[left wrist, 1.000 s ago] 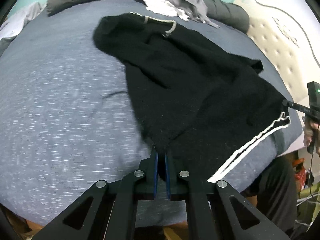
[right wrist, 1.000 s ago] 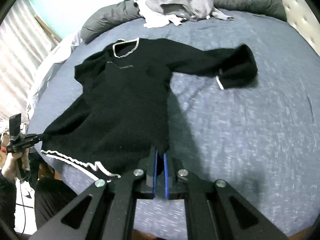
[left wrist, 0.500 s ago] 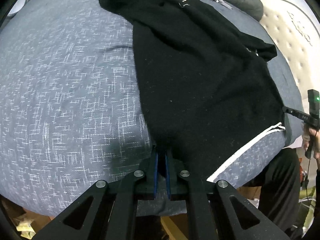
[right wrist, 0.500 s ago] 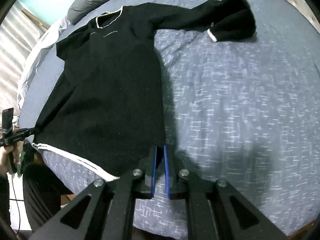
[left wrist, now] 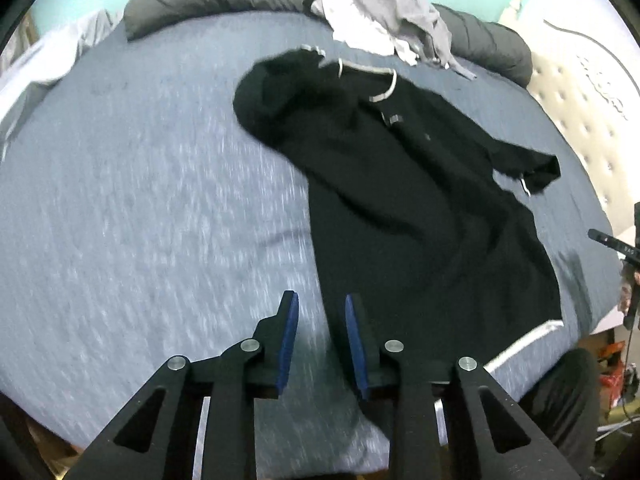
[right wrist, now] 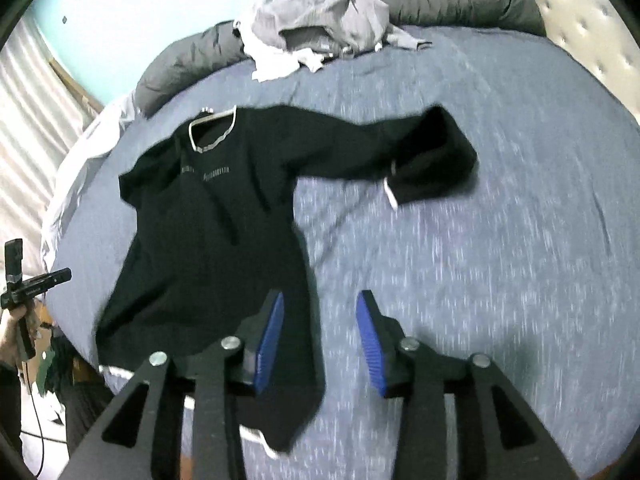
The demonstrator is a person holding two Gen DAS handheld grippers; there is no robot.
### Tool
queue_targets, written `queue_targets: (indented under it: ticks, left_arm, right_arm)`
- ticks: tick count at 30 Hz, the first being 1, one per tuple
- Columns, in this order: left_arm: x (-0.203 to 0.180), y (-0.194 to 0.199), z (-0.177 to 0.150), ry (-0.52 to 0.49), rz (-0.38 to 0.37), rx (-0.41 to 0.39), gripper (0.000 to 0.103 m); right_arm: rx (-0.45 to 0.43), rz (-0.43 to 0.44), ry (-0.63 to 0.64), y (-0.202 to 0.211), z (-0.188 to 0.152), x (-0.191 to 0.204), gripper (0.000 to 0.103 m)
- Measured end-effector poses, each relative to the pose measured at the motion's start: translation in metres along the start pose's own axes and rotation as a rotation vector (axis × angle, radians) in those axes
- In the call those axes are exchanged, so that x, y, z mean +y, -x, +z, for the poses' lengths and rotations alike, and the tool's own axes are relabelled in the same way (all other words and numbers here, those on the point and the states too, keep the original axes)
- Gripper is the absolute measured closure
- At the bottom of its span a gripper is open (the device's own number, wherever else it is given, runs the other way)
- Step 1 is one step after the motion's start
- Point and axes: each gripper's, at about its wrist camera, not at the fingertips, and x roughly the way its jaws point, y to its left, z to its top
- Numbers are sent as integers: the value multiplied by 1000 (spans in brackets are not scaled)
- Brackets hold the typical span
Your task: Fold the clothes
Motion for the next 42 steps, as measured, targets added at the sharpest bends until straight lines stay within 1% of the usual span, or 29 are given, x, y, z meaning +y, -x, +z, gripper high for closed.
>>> queue_targets:
  ticks: [2,3,6,7,13,15,20,24,31,34,38,42]
  left_arm:
    - [-3,0,20,-25,16,-19,71]
    - [-4,-2,28,-34,25,-26,70]
    - [-6,-17,59,-58,37,-45,64]
    - [-6,-22,69,-64,37,-50,64]
    - [-13,-70,130,-95,23,-70,59]
    - [-14,-88,150,-111,31,-70,58]
    - [-14,-125,199,-112,25,-70,57]
    - [-14,-152,234,-113,28,-63,55]
    - [-11,-196,272,-131,56,-24,54]
    - [-9,-214,278,-127,60,3,53]
    - [-7,-232,280,-124,55,28,53]
    - [-8,-243,280,-148,51,32,53]
  right_arm:
    - [-15,1,3,-8,16,2,61]
    - [-17,0,6,-14,24,3,58]
    - [-18,-3,22,-33,48,8,55]
    - [-17,-5,33,-40,56,10,54]
    - [-21,-2,67,-94,112,20,53]
    - [-16,1,77,-116,133,23,52]
    - [-3,-9,117,-162,172,32,50]
    - [12,-9,165,-196,196,41,48]
    - [37,-34,230,-245,229,49,48]
    - [45,-33,234,-259,238,48,48]
    - [50,-32,268,-274,246,53,48]
    - [61,-35,285,-290,254,58,48]
